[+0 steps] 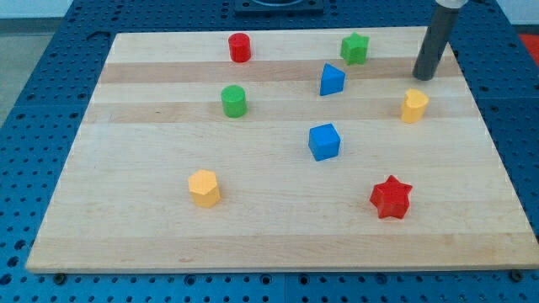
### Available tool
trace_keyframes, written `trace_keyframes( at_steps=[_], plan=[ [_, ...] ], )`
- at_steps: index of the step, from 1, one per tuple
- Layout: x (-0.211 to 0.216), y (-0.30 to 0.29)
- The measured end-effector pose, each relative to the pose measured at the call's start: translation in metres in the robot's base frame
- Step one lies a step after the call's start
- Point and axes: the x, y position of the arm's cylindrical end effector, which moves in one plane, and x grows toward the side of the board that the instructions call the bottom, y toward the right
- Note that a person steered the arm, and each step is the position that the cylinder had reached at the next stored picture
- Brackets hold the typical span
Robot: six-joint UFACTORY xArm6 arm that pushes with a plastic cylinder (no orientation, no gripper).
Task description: Push the yellow heart down a bit
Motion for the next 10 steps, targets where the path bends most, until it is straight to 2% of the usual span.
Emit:
trace_keyframes(
  at_steps=[3, 7, 10],
  plan=[
    [0.0, -0.003],
    [0.002, -0.034],
    [0.025, -0.034]
  ],
)
